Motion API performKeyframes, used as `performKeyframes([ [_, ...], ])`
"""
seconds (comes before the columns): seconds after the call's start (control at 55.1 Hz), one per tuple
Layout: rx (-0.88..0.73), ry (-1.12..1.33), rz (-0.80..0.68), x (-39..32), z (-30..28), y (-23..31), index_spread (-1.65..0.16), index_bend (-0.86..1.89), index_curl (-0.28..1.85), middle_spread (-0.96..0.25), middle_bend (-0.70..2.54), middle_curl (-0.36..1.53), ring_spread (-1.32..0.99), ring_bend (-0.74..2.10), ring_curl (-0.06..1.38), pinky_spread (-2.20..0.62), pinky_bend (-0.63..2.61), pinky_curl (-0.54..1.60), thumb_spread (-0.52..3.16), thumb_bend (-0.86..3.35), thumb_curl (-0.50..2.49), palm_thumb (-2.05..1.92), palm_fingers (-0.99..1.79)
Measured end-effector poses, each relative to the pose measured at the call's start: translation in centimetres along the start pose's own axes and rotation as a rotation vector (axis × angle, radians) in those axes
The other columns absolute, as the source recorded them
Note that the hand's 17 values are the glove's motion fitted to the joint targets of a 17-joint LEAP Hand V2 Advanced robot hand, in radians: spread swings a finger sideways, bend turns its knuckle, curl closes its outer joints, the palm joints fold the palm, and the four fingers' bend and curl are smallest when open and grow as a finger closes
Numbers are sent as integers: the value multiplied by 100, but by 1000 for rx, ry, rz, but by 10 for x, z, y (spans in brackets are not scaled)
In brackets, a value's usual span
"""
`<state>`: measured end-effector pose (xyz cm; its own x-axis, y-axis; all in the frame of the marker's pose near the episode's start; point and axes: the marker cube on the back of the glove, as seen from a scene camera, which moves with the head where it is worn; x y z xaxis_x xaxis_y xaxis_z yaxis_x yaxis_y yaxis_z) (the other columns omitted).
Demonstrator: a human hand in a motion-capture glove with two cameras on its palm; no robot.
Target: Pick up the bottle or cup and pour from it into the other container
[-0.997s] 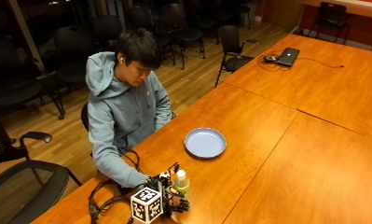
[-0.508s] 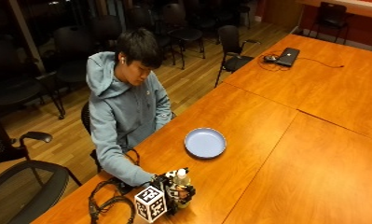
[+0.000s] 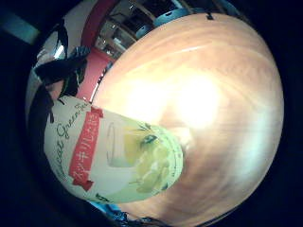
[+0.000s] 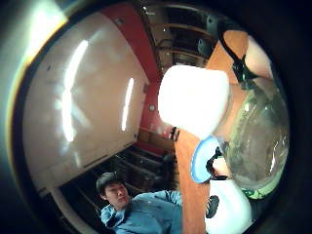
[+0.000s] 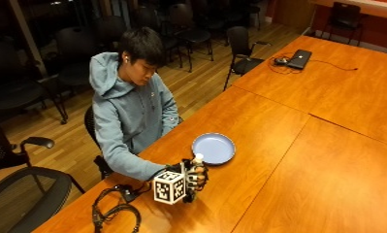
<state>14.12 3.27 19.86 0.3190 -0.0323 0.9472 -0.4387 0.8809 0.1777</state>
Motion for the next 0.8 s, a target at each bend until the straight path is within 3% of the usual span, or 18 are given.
performKeyframes([
  [0.381,-278,290,-118,-88,72,-2,-10,13,34,-6,30,49,-15,50,44,-18,52,34,19,-4,66,106,112],
  [0.798,-538,712,-127,-140,141,-15,-10,13,35,-6,30,52,-15,49,47,-18,50,36,16,-4,69,104,112],
])
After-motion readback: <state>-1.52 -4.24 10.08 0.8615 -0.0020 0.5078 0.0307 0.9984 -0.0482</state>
